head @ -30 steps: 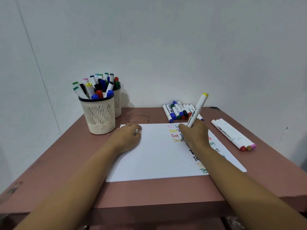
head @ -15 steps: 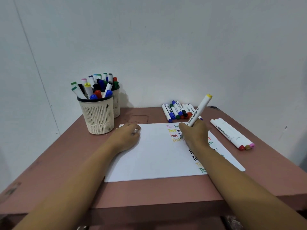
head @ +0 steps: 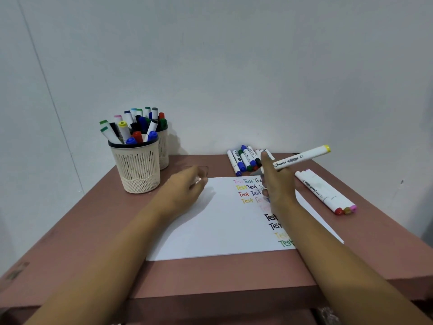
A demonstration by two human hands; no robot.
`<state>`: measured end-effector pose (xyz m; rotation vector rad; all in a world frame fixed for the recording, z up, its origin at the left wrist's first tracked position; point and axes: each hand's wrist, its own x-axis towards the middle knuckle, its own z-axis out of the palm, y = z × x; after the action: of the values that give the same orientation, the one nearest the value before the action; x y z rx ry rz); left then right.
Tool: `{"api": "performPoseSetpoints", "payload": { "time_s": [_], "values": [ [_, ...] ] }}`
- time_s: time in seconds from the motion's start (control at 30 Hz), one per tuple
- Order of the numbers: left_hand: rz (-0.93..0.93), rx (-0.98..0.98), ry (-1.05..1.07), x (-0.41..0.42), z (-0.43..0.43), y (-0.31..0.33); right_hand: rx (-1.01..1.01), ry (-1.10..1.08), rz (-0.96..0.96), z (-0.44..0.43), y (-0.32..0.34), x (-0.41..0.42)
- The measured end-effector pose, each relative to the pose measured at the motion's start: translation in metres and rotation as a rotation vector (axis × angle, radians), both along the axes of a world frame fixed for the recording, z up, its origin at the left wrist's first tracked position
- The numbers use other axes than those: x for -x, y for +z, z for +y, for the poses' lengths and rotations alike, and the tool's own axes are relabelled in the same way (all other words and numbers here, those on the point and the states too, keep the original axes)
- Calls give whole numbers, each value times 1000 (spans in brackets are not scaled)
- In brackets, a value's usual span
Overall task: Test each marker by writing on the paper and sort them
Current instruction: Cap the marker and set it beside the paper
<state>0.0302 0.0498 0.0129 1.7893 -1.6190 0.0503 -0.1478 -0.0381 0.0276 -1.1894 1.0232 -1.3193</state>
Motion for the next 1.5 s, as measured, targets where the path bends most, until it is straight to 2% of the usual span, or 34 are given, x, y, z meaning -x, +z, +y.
{"api": "performPoseSetpoints", "payload": {
  "time_s": [0.13, 0.23, 0.4, 0.47, 0.83, 1.07, 1.27, 1.5],
  "values": [
    [176, -58, -128, 10, 3, 3, -58, 212, -48, 9, 3, -3],
    [133, -104, -165, 12, 2, 3, -55, 357, -18, 13, 3, -7],
    [358, -28, -172, 13, 1, 2, -54, 467, 30, 15, 4, -10],
    [387, -22, -187, 16, 1, 3, -55, 503, 41, 16, 3, -10],
    [405, 29, -298, 22, 6, 8, -46, 567, 114, 20, -1, -13],
    [501, -2, -339, 25, 9, 12, -55, 594, 36, 23, 1, -14],
    [299, -22, -263, 34, 8, 7, -72, 413, 91, 26, -2, -20],
    [272, 37, -295, 40, 8, 3, -87, 356, 2, 30, -1, -25]
  ]
}}
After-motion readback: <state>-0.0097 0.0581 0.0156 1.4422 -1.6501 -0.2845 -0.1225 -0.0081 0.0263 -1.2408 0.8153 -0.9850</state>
